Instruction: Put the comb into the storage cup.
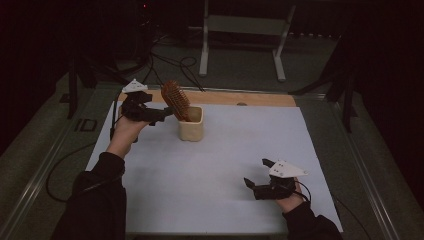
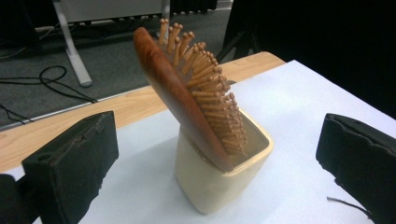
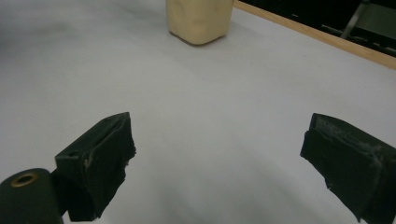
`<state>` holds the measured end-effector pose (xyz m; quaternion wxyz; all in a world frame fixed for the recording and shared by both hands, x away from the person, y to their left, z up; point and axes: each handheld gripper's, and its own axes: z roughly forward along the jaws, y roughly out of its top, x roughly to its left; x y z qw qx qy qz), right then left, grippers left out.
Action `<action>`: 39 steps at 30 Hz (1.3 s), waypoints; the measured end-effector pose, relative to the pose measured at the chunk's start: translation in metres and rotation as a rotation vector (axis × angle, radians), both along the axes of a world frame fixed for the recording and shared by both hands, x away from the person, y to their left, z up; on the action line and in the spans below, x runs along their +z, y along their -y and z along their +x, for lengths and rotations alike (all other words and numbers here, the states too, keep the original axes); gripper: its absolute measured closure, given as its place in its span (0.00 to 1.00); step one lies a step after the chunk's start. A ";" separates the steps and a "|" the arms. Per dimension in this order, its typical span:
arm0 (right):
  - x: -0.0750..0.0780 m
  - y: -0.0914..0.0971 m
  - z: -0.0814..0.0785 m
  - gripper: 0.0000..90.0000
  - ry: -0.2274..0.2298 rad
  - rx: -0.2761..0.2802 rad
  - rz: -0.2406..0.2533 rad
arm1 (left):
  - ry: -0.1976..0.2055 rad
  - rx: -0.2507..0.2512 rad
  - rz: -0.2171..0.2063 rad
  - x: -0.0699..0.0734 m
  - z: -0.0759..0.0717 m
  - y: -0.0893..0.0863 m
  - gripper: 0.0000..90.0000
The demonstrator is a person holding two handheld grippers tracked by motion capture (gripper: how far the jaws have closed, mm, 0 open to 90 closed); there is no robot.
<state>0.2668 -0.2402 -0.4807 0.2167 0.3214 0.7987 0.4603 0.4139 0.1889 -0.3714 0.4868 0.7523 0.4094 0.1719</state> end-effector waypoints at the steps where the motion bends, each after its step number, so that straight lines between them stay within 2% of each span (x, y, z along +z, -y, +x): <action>1: 0.000 0.000 0.000 0.09 0.001 0.000 0.000 | 0.002 -0.003 -0.004 0.000 -0.002 -0.001 0.00; 4: -0.001 0.001 0.001 0.09 -0.003 -0.003 0.003 | 0.002 -0.012 -0.015 -0.002 -0.005 -0.004 0.00; 8: -0.002 0.004 0.003 0.09 -0.008 -0.006 0.007 | 0.017 -0.032 -0.003 -0.004 -0.010 -0.006 0.00; 12: -0.002 0.004 0.004 0.09 -0.006 -0.005 0.004 | 0.026 -0.050 -0.024 -0.007 -0.016 -0.011 0.00; 19: -0.001 0.002 0.001 0.09 0.003 -0.011 -0.004 | 0.050 -0.090 -0.015 -0.011 -0.034 -0.016 0.00; 22: -0.001 0.002 0.001 0.09 0.002 -0.013 -0.002 | 0.048 -0.106 -0.013 -0.015 -0.040 -0.018 0.00; 26: -0.002 0.003 0.001 0.09 -0.002 -0.013 -0.002 | 0.044 -0.131 -0.008 -0.022 -0.047 -0.019 0.00; 28: -0.002 0.003 0.001 0.09 -0.006 -0.014 0.001 | 0.033 -0.147 -0.023 -0.028 -0.050 -0.020 0.00; 31: -0.002 0.004 0.001 0.09 -0.002 -0.011 0.002 | 0.039 -0.167 -0.022 -0.037 -0.058 -0.020 0.00; 39: -0.004 0.007 -0.001 0.09 -0.005 -0.012 -0.005 | 0.027 -0.175 -0.022 -0.054 -0.076 -0.025 0.00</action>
